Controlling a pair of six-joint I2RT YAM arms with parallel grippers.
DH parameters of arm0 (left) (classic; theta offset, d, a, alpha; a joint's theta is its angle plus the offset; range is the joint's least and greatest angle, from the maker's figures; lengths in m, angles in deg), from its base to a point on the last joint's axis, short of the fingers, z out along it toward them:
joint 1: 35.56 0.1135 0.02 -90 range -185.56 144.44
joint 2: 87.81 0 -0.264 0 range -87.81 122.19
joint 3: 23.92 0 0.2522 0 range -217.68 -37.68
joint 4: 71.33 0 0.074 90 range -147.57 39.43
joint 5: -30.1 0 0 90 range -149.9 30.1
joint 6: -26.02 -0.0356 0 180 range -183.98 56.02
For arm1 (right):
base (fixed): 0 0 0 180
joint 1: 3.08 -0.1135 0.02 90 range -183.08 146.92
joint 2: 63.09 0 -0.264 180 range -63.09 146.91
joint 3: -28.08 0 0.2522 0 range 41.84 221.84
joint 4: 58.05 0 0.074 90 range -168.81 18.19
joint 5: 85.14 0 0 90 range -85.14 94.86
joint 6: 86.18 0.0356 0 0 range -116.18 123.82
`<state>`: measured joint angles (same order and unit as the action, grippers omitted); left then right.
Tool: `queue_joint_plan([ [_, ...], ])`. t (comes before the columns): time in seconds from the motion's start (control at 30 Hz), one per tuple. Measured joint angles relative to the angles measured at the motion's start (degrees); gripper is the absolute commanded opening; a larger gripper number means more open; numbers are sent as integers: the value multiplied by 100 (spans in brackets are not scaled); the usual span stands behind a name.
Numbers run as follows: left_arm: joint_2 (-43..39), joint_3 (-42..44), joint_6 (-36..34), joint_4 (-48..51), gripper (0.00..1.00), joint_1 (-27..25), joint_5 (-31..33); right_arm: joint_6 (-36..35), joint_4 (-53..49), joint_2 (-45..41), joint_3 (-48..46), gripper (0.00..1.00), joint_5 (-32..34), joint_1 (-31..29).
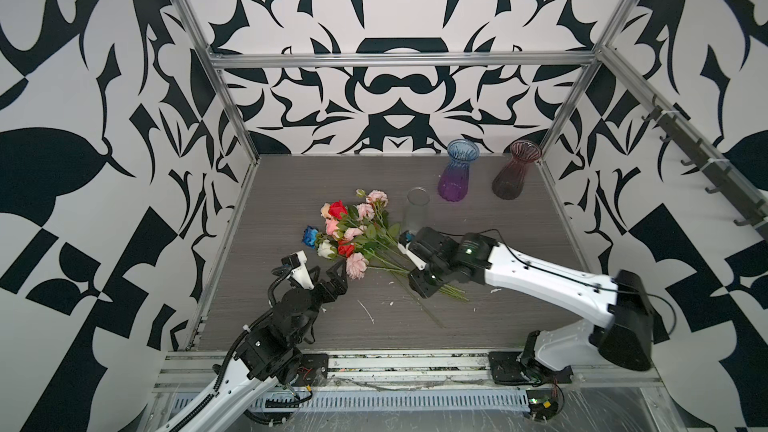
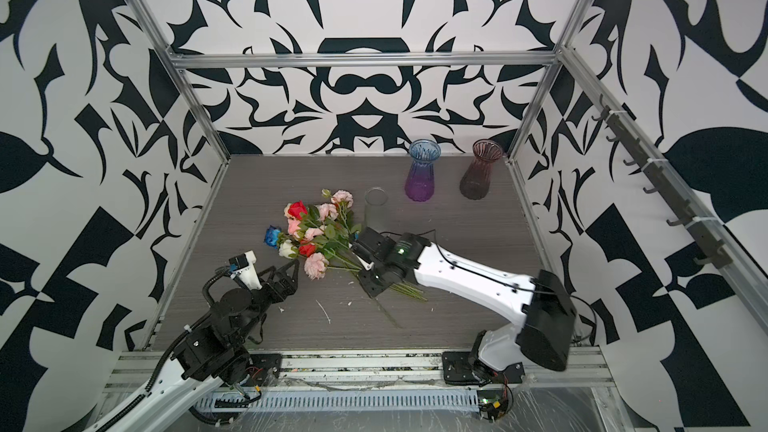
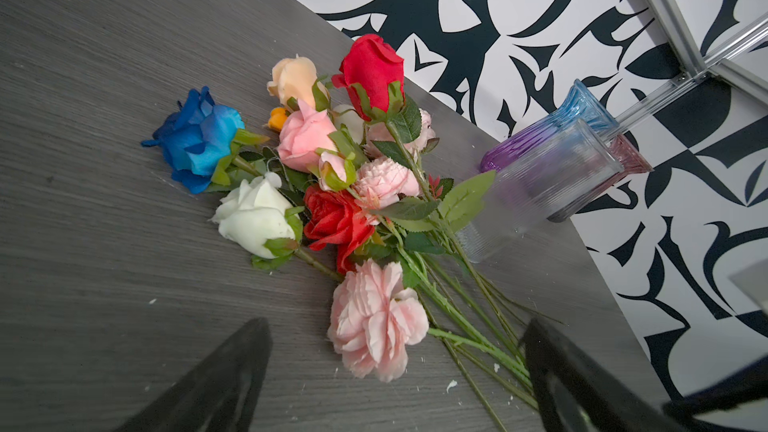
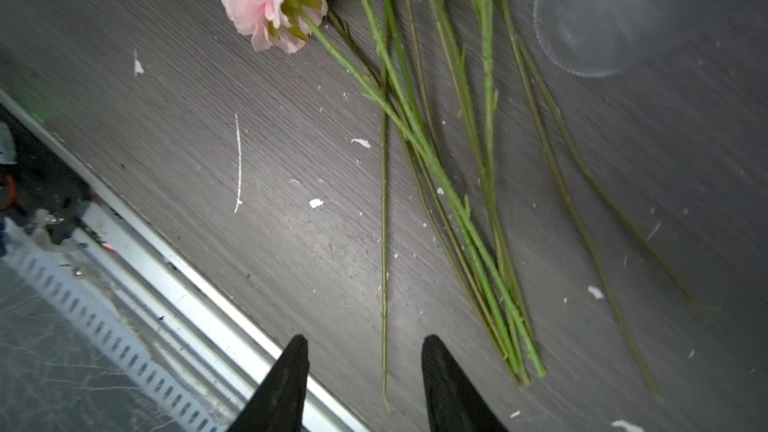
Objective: Arrange the flowers into the vase
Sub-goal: 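Move the right gripper down to the pink rose stems nearer the robot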
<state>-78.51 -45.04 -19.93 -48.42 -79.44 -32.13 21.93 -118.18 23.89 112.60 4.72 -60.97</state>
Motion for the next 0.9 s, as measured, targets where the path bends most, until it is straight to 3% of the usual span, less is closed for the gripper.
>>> queue_joint_plan([
  [0.2,0,0,2,-15,99,79,-55,-752,68,1377,938,44,24,0],
  [0.33,-337,0,4,122,99,81,-61,-1003,92,1998,1423,32,122,22],
  [0.47,-737,0,9,354,99,85,-57,-1106,118,2496,1781,29,227,85],
  [0.9,-737,0,24,551,99,85,-66,-1099,175,3051,2044,23,404,424],
])
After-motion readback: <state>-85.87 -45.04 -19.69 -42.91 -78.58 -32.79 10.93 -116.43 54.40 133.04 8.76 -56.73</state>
